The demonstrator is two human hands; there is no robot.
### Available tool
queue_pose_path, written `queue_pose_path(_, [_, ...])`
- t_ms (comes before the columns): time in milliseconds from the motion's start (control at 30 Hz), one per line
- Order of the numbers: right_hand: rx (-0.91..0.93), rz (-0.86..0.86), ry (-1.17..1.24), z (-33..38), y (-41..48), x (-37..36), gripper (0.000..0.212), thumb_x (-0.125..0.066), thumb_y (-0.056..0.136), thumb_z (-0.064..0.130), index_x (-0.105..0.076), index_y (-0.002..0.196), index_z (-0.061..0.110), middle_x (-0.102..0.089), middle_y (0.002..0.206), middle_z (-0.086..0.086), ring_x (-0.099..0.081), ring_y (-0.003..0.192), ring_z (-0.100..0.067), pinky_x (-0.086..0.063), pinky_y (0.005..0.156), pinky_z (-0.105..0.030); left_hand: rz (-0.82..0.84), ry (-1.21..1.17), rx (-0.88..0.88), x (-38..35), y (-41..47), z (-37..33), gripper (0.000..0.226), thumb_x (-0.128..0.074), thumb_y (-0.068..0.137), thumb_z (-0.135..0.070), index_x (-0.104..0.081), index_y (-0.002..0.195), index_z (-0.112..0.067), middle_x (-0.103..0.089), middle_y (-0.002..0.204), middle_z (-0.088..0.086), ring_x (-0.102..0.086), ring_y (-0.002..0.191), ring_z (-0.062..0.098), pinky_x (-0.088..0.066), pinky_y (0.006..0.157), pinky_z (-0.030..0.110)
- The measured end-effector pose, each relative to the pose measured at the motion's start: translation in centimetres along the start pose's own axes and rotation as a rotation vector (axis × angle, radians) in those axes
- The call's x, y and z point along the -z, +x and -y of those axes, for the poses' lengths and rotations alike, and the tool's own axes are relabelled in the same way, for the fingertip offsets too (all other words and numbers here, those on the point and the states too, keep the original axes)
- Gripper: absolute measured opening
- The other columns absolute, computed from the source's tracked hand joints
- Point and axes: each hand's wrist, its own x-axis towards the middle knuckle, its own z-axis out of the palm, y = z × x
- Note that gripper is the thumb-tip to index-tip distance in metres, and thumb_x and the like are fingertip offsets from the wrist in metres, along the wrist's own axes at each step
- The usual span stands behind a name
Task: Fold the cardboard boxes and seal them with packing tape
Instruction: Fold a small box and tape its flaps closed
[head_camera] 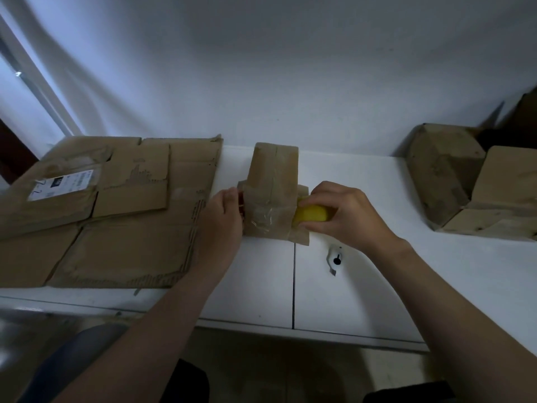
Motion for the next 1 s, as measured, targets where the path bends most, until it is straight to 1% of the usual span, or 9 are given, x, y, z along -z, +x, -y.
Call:
queue_pose_path(100, [0.004,-0.002,-0.029,0.4,-0.1,-0.6,0.033,-0.091,0.074,0.027,-0.078,0.104,0.023,-0.067,0.1,0.008,-0.063,0.088,-0.008,-0.052,0.074,-0.026,0.03,0.199,-0.107,-0.4,-1.1,-0.9,0.043,-0.037,0.106,-0.044,-0.065,0.109,-0.012,-0.062,0.095,0.004,-0.061,0.085,0.019,-0.037,0.062,0.019])
queue_pose_path(167, [0.022,-0.001,-0.052,0.6,0.0,-1.0,0.033,-0.09,0.073,0.028,-0.078,0.103,0.023,-0.066,0.098,0.008,-0.063,0.086,-0.01,-0.053,0.071,-0.029,0.074,0.274,-0.082,-0.9,-1.2,-1.0,0.05,-0.043,0.101,-0.053,-0.06,0.124,-0.012,-0.056,0.111,0.004,-0.057,0.095,0.017,-0.037,0.068,0.018])
queue_pose_path(300, [0.019,-0.008,-0.065,0.8,0.1,-1.3,0.031,-0.089,0.073,0.028,-0.077,0.102,0.024,-0.064,0.096,0.008,-0.062,0.082,-0.012,-0.053,0.067,-0.033,0.077,0.252,0.049,-2.3,-0.9,-1.5,0.095,-0.071,0.07,-0.073,-0.046,0.138,-0.012,-0.043,0.127,0.004,-0.046,0.12,0.025,-0.047,0.095,0.04])
queue_pose_path(500, [0.007,-0.01,-0.068,0.5,-0.1,-1.5,0.031,-0.088,0.073,0.027,-0.076,0.102,0.025,-0.062,0.096,0.01,-0.059,0.081,-0.009,-0.051,0.066,-0.031,-0.003,0.227,0.236,-3.9,-0.7,-2.5,0.091,-0.082,0.061,-0.065,-0.04,0.127,-0.019,-0.039,0.131,0.003,-0.036,0.129,0.027,-0.035,0.101,0.049])
queue_pose_path(633, [0.005,-0.02,-0.056,0.5,-0.1,-1.6,0.03,-0.088,0.073,0.028,-0.076,0.099,0.024,-0.063,0.096,0.009,-0.06,0.081,-0.01,-0.051,0.066,-0.03,-0.046,0.077,0.29,-3.9,-0.3,-2.2,0.073,-0.082,0.066,-0.059,-0.046,0.119,-0.024,-0.045,0.125,-0.002,-0.042,0.124,0.023,-0.039,0.1,0.05])
queue_pose_path(733, [0.0,-0.016,-0.034,0.3,0.0,-1.4,0.03,-0.088,0.073,0.029,-0.076,0.1,0.024,-0.064,0.098,0.011,-0.06,0.085,-0.007,-0.051,0.068,-0.028,-0.088,-0.036,0.282,-3.2,0.3,-1.4,0.045,-0.074,0.071,-0.061,-0.055,0.098,-0.031,-0.06,0.107,-0.007,-0.059,0.106,0.02,-0.051,0.094,0.052])
queue_pose_path(800, [-0.006,-0.018,-0.016,0.2,-0.1,-1.4,0.03,-0.089,0.074,0.03,-0.076,0.101,0.024,-0.064,0.1,0.012,-0.061,0.087,-0.006,-0.051,0.071,-0.026,-0.074,-0.109,0.294,-2.4,0.7,-1.0,0.03,-0.073,0.082,-0.052,-0.061,0.095,-0.028,-0.064,0.097,-0.008,-0.063,0.095,0.016,-0.055,0.085,0.043])
queue_pose_path(933, [-0.015,-0.026,0.013,-0.1,-0.1,-1.4,0.032,-0.091,0.073,0.028,-0.077,0.102,0.024,-0.066,0.102,0.012,-0.063,0.09,-0.005,-0.052,0.076,-0.025,-0.005,-0.266,0.4,-0.8,1.9,-0.9,0.022,-0.073,0.089,-0.043,-0.07,0.081,-0.023,-0.069,0.083,-0.006,-0.065,0.082,0.014,-0.047,0.067,0.028])
queue_pose_path(1000, [-0.016,-0.024,0.01,-0.1,-0.1,-1.4,0.032,-0.091,0.073,0.026,-0.077,0.102,0.024,-0.066,0.102,0.013,-0.063,0.091,-0.004,-0.052,0.077,-0.024,-0.014,-0.039,0.199,-0.3,2.0,-0.7,0.034,-0.067,0.094,-0.044,-0.069,0.071,-0.019,-0.063,0.066,-0.006,-0.06,0.066,0.013,-0.042,0.059,0.027])
